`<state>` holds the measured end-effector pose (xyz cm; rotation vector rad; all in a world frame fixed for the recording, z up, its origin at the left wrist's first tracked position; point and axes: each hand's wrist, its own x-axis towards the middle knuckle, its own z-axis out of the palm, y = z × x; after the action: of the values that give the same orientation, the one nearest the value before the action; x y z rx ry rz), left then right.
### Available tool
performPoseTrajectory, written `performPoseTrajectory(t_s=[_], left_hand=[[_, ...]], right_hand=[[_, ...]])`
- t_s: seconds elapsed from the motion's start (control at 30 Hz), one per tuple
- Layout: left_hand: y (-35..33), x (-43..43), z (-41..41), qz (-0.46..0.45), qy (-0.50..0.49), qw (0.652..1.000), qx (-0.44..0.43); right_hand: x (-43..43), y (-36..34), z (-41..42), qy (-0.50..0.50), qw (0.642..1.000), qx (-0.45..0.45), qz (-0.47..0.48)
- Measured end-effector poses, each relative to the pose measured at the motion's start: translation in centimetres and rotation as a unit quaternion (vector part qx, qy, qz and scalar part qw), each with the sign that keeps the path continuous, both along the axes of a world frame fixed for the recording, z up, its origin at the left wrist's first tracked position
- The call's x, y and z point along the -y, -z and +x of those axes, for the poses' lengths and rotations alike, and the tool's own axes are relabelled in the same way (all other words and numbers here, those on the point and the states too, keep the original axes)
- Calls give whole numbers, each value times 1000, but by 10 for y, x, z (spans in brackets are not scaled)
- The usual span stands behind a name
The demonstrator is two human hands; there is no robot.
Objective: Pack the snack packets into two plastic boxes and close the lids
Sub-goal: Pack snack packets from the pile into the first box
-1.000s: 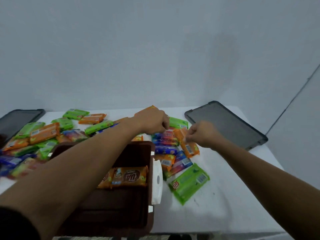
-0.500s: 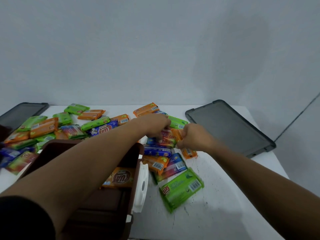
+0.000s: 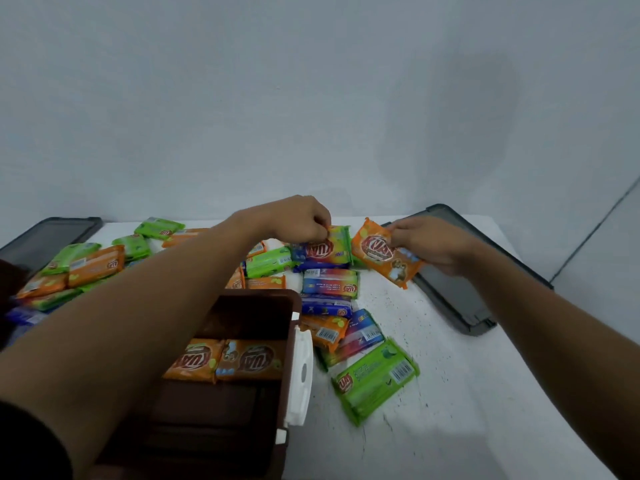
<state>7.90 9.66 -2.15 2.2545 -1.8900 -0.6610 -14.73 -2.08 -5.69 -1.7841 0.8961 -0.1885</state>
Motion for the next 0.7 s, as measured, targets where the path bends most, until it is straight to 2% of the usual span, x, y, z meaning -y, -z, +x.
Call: performPoseTrajectory(t_s=[0.1, 0.23, 0.43, 0.7], left_hand=[[-24, -22, 10, 10, -18, 996, -90], [-47, -55, 28, 9, -19, 989, -149], [-61, -110, 58, 47, -17, 977, -206], [-53, -175, 83, 102, 8, 972, -214]], right_hand=[[-12, -15, 8, -16, 1000, 13, 13], [-36, -32, 21, -46, 999, 14, 7], [-79, -57, 44, -102, 994, 14, 31], [-142, -69, 70, -167, 985, -45, 1]])
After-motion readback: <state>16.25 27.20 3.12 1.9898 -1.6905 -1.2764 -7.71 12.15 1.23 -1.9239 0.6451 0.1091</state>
